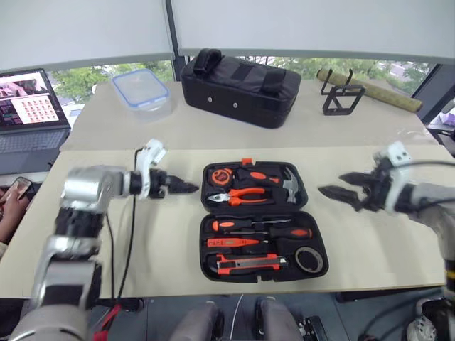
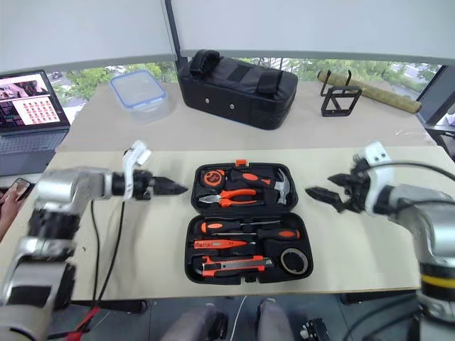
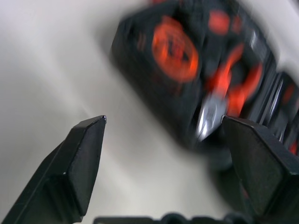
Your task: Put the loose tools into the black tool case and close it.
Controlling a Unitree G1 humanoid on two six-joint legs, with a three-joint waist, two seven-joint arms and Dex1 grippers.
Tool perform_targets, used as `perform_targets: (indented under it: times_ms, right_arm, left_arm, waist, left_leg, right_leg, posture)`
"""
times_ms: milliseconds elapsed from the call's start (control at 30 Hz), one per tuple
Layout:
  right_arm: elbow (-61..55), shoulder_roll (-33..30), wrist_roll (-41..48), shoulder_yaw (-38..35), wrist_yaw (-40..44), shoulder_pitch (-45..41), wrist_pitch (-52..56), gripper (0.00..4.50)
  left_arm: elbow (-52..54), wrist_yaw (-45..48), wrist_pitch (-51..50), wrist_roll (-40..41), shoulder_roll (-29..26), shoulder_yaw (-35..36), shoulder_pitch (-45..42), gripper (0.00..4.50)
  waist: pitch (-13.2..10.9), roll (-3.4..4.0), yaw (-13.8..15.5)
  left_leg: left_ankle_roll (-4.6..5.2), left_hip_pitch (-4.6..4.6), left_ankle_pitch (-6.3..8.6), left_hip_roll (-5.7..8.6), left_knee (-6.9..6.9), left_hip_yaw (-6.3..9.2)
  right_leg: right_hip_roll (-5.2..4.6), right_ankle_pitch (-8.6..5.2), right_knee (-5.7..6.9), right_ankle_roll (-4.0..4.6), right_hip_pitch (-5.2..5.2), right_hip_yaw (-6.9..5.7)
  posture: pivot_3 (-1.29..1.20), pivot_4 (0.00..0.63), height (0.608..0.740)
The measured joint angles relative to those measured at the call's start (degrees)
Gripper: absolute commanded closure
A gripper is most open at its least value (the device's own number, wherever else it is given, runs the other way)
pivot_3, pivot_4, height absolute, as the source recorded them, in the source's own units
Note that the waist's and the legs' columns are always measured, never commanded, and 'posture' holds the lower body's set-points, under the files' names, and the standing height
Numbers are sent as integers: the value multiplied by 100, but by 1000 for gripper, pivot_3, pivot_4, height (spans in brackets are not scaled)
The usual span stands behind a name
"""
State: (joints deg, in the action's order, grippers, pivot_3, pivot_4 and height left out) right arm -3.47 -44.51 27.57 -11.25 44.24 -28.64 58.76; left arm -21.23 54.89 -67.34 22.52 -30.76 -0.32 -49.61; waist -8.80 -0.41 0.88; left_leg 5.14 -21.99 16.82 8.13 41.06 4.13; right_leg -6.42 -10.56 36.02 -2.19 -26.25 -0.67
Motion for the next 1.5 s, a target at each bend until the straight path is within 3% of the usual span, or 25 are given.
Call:
perform_targets:
  times_ms: [167, 200, 300, 467, 667, 1067, 1333, 1500]
  right_arm:
    - [1070, 398, -264, 441, -385, -761, 129, 24]
    - [1248, 512, -339, 554, -462, -910, 128, 2]
    - [1566, 774, -479, 806, -617, -1165, 117, 719]
    - [1732, 888, -561, 844, -721, -1251, 113, 2545]
    - [1654, 845, -619, 927, -714, -1258, 137, 4463]
    - [1395, 901, -660, 847, -798, -1234, 108, 4463]
    - [1775, 1284, -1204, 633, -1211, -1955, -1300, 4463]
    - [1715, 1316, -1624, 719, -1209, -1824, -2579, 4463]
  left_arm:
    - [-456, -471, -151, -33, 434, -15, -186, 458]
    - [-502, -541, -115, -78, 495, -53, -184, 712]
    - [-515, -643, 57, -156, 574, -187, -172, 1385]
    - [-371, -642, 103, -152, 541, -170, -8, 3021]
    - [-196, -764, 89, -141, 502, -31, 17, 4478]
    - [54, -926, 446, -41, 644, 207, 224, 4478]
    - [-746, -1396, 2944, -473, 1062, 639, -298, 4478]
    - [-1015, -1301, 4414, -727, 1130, 634, -336, 4478]
  waist:
    - [1, 2, -53]
    - [1, 2, -65]
    - [1, 3, -83]
    - [3, 5, -11]
    - [6, 9, -4]
    - [8, 13, -29]
    - [4, 10, -40]
    - [5, 10, -75]
  left_leg:
    - [-1, -12, -3, -2, -11, 3]
    - [-1, -14, -3, -2, -10, 3]
    - [-1, -14, -3, -2, -8, 4]
    - [-1, -10, -3, 6, 1, 12]
    - [-3, 1, -4, 7, 4, 12]
    - [-10, -5, -9, 6, 4, 9]
    - [-16, -50, -14, 4, 14, 6]
    - [-14, -81, -14, 7, 10, 11]
  right_leg:
    - [0, 0, 9, 0, -13, -1]
    - [-1, 0, 6, 0, -14, -3]
    - [-2, 0, 5, 0, -11, -3]
    - [2, 0, 4, 0, 2, -4]
    - [-2, 0, 3, -1, 8, 2]
    - [-3, 1, 3, 1, -3, 7]
    - [-3, 6, 13, 9, -53, -2]
    - [-4, 6, 18, 8, -83, -15]
  posture:
    - [0, 150, 722]
    - [0, 150, 722]
    - [0, 150, 722]
    - [0, 150, 722]
    - [0, 150, 722]
    - [0, 150, 722]
    - [0, 150, 722]
    - [0, 150, 722]
